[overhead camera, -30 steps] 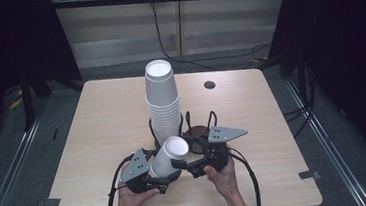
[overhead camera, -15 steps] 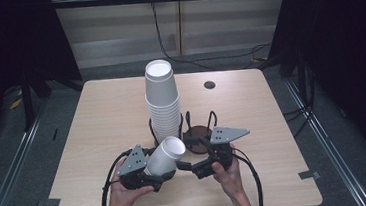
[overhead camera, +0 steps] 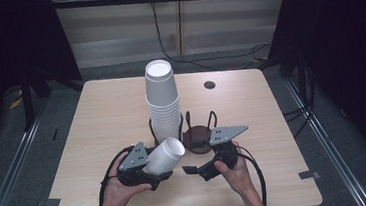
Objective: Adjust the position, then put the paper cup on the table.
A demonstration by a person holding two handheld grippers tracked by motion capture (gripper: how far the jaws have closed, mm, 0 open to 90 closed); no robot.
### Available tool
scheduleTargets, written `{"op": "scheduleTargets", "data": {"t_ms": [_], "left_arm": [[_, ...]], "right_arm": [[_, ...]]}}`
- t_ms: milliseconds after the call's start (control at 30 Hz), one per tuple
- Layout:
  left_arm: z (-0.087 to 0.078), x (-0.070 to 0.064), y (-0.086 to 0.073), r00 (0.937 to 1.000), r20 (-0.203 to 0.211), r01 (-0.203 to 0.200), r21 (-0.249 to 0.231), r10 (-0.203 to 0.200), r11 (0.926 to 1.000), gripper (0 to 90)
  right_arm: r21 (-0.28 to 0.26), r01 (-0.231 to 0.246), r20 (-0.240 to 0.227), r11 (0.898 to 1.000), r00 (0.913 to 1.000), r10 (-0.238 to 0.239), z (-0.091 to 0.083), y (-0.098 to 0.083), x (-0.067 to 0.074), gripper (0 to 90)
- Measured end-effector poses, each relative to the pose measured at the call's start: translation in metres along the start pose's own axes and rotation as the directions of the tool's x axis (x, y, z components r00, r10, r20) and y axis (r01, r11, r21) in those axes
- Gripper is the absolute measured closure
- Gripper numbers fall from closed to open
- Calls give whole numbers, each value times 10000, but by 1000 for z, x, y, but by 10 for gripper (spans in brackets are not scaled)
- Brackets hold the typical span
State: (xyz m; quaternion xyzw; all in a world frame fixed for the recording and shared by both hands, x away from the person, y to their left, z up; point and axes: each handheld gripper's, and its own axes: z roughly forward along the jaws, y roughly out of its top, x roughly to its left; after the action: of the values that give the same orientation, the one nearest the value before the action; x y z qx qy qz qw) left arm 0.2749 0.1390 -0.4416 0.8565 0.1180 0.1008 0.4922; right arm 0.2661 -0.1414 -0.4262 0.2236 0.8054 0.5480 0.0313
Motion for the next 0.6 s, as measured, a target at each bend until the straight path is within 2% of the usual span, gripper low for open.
{"op": "scheduleTargets", "data": {"t_ms": [33, 167, 300, 400, 500, 600], "left_arm": [[-1, 0, 1, 9999, 4, -152, 76, 151, 9999, 179], [0, 0, 4, 9993, 165, -348, 476, 341, 9983, 181], [3, -2, 6, 9981, 380, -524, 886, 492, 9947, 181], [5, -2, 7, 9973, 458, -618, 1115, 570, 9918, 181], [6, -1, 9, 9967, 526, -674, 1249, 612, 9899, 180], [7, -1, 10, 9953, 626, -824, 1546, 735, 9845, 180]], "right_arm": [[179, 41, 4, 9998, 10000, -42, 0, 0, -1, 131], [1104, 336, -7, 9933, 9994, -337, 0, 3, -3, 146], [1860, 584, -121, 9808, 9983, -572, 0, 6, -3, 156], [1997, 612, -299, 9780, 9980, -563, 2, 6, -3, 153], [2196, 570, -258, 9739, 9983, -526, 3, 7, -4, 133], [2650, 596, -445, 9624, 9978, -495, 5, 10, -5, 131]]}}
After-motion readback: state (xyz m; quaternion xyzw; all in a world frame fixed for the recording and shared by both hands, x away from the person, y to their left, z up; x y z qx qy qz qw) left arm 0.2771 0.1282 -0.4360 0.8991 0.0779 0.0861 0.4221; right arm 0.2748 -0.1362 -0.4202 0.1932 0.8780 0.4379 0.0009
